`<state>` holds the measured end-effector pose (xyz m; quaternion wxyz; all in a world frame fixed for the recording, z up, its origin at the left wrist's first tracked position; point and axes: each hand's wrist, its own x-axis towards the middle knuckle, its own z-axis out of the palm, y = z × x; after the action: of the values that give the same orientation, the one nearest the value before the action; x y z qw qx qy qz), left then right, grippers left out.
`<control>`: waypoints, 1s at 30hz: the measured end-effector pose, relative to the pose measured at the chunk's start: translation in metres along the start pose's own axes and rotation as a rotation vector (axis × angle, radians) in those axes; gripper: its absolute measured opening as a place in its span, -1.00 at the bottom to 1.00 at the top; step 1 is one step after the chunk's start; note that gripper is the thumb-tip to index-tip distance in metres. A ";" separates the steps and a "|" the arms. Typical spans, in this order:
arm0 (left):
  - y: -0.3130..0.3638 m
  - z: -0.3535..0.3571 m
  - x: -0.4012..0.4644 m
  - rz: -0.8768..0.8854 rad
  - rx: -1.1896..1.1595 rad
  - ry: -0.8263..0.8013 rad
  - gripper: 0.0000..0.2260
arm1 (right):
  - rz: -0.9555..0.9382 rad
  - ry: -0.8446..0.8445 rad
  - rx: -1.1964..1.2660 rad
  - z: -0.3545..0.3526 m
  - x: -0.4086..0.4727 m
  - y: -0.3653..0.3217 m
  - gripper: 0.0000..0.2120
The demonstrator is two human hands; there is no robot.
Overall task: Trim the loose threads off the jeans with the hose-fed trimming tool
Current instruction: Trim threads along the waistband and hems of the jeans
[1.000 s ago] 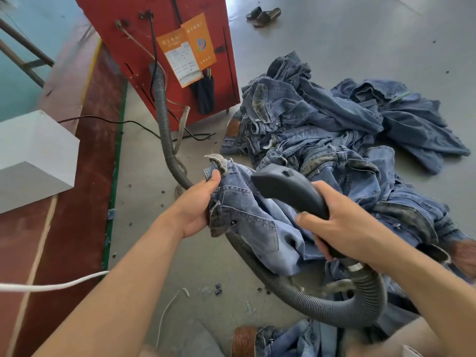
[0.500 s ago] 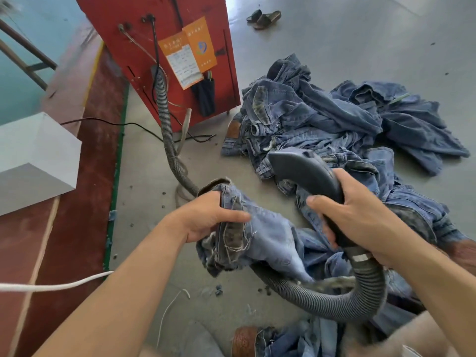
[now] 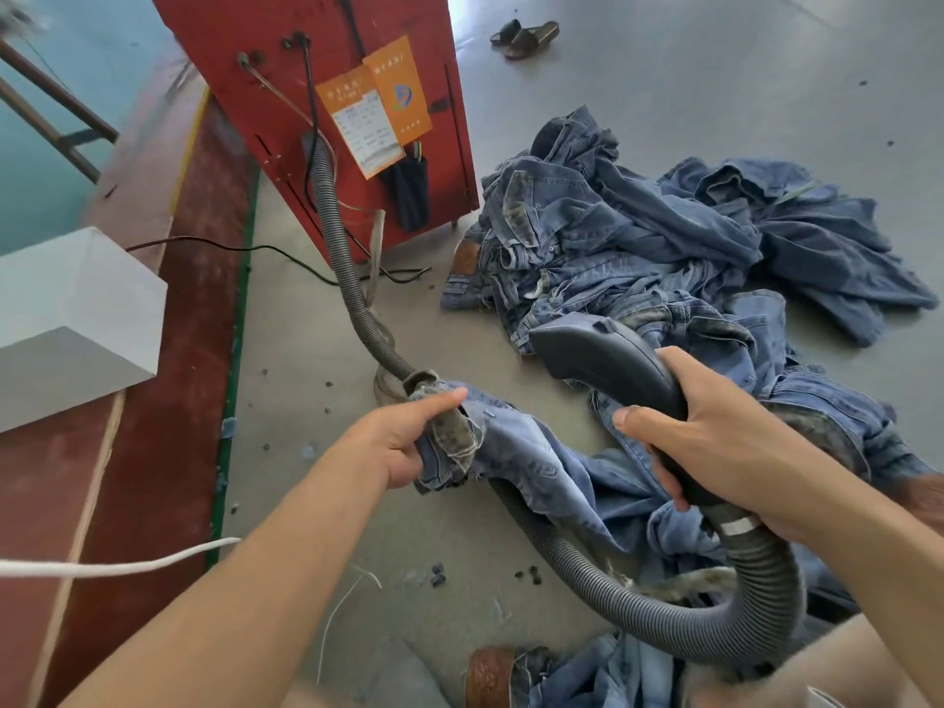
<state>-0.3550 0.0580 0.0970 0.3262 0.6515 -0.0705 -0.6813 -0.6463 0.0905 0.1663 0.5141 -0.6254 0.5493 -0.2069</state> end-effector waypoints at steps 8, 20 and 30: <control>-0.007 -0.006 0.012 0.459 0.965 0.254 -0.65 | 0.024 0.056 0.035 0.001 0.005 0.006 -0.84; -0.002 -0.027 0.013 0.368 1.303 0.248 -0.54 | 0.033 0.010 -0.024 0.008 0.004 0.001 -0.84; 0.018 -0.031 0.001 0.514 0.634 -0.138 -0.87 | 0.049 -0.033 -0.028 0.009 0.001 -0.001 -0.84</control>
<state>-0.3190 0.0534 0.1012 0.2632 0.6338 -0.4590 -0.5642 -0.6379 0.0934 0.1629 0.5190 -0.6223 0.5589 -0.1762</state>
